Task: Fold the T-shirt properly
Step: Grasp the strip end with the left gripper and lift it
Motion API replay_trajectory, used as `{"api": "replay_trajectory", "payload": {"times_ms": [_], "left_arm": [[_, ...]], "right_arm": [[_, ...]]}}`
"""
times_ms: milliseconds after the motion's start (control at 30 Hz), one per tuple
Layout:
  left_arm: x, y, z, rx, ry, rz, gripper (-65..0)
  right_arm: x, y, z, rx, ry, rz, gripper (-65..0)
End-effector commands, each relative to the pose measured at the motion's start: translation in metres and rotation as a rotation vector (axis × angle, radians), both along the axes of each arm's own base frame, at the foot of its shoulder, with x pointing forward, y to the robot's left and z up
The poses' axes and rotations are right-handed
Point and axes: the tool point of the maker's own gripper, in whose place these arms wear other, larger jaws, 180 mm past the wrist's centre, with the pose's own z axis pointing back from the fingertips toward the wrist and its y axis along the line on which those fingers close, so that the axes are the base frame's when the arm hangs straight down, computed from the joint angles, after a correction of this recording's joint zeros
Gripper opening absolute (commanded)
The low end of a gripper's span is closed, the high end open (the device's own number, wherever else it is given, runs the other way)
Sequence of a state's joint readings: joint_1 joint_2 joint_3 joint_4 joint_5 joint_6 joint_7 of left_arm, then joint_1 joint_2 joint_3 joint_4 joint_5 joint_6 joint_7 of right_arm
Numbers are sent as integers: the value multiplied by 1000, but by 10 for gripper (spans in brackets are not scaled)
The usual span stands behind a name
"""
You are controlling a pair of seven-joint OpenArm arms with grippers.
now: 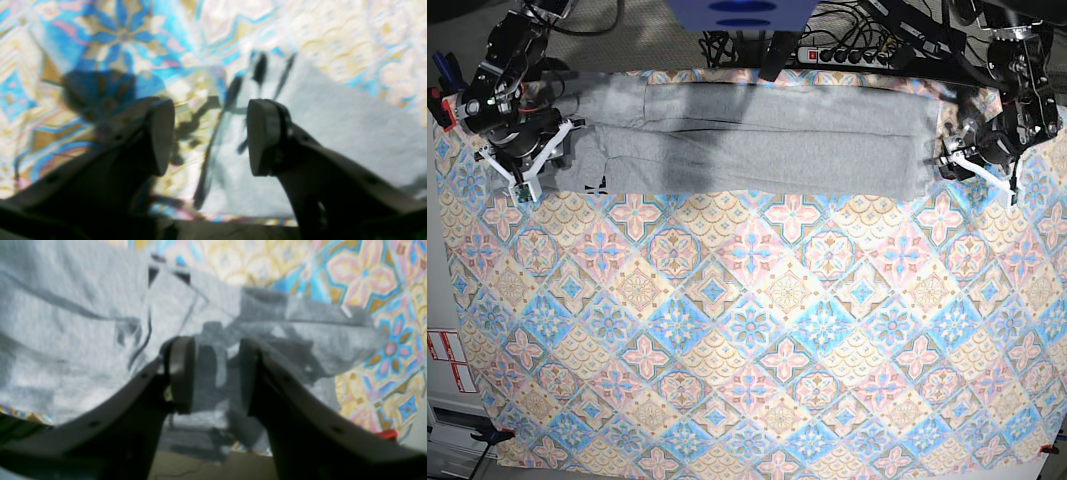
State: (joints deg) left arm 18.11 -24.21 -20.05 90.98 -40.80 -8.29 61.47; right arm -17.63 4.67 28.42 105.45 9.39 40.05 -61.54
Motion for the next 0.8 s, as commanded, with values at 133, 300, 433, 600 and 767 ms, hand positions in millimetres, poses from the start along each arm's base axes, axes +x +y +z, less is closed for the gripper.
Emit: {"api": "replay_trajectory", "payload": {"times_ms": [133, 300, 433, 600, 767], "left_arm": [[6, -18, 1, -4, -2, -91, -292], [3, -15, -7, -12, 21, -76, -292], [-2, -13, -13, -16, 42, -66, -292], [-13, -7, -28, -28, 93, -33, -292], [-19, -27, -38, -48, 127, -92, -292]], "right_arm": [[6, -4, 9, -18, -32, 5, -443], [6, -4, 9, -18, -32, 5, -443], [6, -4, 9, -18, -32, 5, -443], [6, -4, 9, -18, -32, 5, -443], [6, -4, 9, -18, -32, 5, -443]]}}
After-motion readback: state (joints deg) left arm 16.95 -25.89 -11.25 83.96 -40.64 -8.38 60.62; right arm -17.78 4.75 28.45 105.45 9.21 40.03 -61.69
